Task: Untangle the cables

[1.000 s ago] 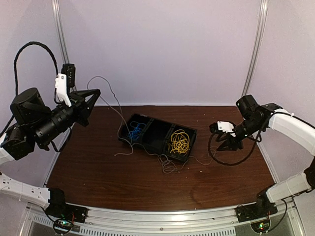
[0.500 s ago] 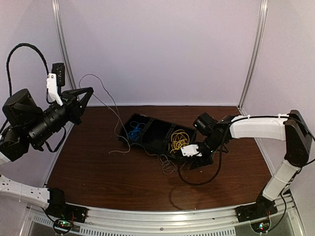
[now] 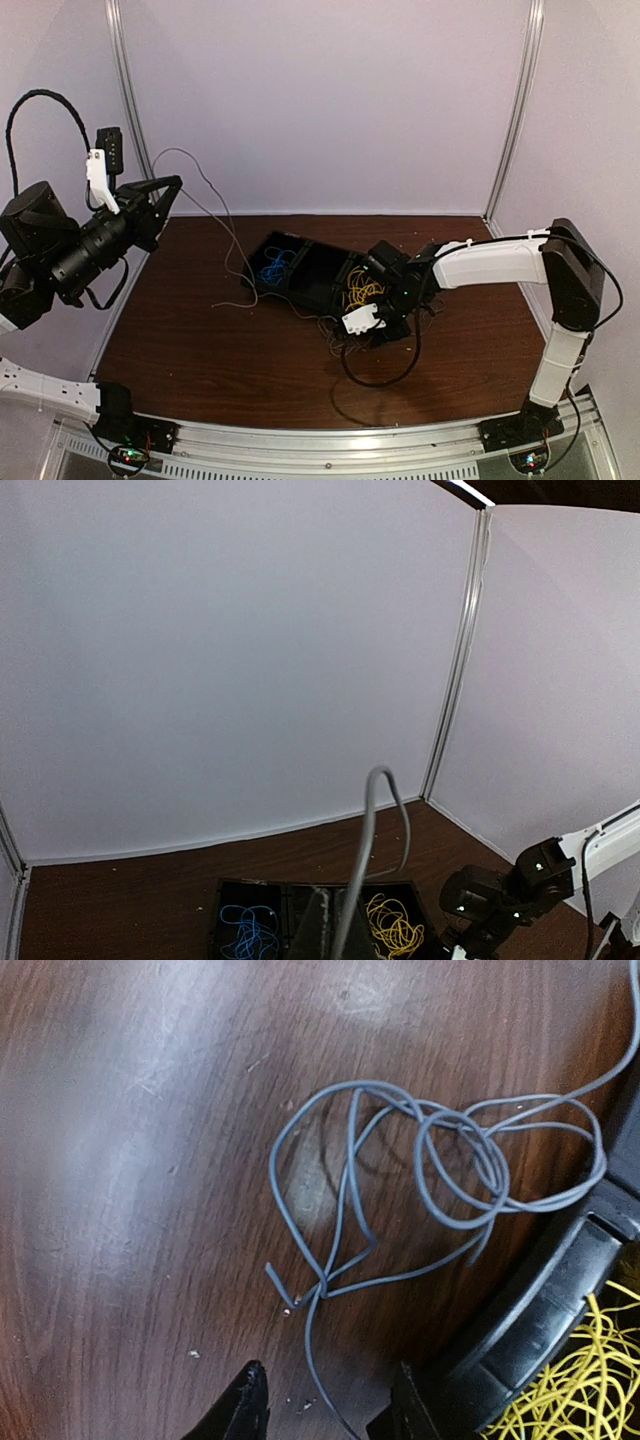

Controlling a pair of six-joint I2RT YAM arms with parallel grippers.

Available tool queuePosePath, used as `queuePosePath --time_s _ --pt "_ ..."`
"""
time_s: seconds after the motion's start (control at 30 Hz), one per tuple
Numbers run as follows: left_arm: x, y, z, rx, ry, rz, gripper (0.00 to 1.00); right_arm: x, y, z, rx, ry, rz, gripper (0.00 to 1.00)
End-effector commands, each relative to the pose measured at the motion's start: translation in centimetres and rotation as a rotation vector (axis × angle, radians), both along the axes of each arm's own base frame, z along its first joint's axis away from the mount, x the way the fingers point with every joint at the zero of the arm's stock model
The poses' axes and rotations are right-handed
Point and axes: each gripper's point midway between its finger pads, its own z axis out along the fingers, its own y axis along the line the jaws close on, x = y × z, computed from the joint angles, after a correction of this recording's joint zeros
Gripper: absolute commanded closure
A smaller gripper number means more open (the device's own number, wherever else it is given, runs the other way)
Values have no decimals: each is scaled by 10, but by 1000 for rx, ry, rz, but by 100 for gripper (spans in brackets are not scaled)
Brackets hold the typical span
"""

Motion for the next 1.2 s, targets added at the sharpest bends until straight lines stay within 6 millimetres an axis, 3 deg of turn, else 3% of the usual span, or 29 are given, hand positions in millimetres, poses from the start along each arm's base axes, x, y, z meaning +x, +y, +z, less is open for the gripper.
queuePosePath --time_s 0.0,0.1,0.23,0.3,0.37,0.43,0.5,0.63,0.7,0.77,0.97,1.07,1.17 --pt "0 6 6 -32 -6 14 100 10 -4 -11 -85 -46 10 57" --pt "-1 8 6 -37 -7 16 100 11 -4 -14 -95 -45 7 71" --pt "0 16 10 -37 -13 43 100 4 -3 1 -69 -19 -1 100" --pt "1 25 20 -31 -23 78 100 -2 -10 12 -53 -16 -12 100" --pt "0 37 38 -20 -51 115 100 -7 -28 19 -49 -22 -37 100" --pt "0 53 60 -3 -75 166 100 -6 -69 11 -71 -5 -109 100" --pt "-2 70 83 12 -105 217 100 9 -112 8 -71 2 -210 100" --pt "-8 98 122 20 -162 282 100 54 -207 -4 -85 33 -468 100" --pt "-11 111 138 14 -186 310 100 75 -239 -6 -65 56 -578 100" --pt "-14 122 152 18 -206 341 100 94 -259 -5 -34 78 -669 100" --pt "-13 123 175 43 -242 370 100 126 -265 -3 29 47 -758 100" --pt "-13 116 180 51 -256 352 100 130 -263 -6 34 70 -763 100" --pt "-9 98 177 84 -262 325 100 125 -257 5 73 74 -750 100"
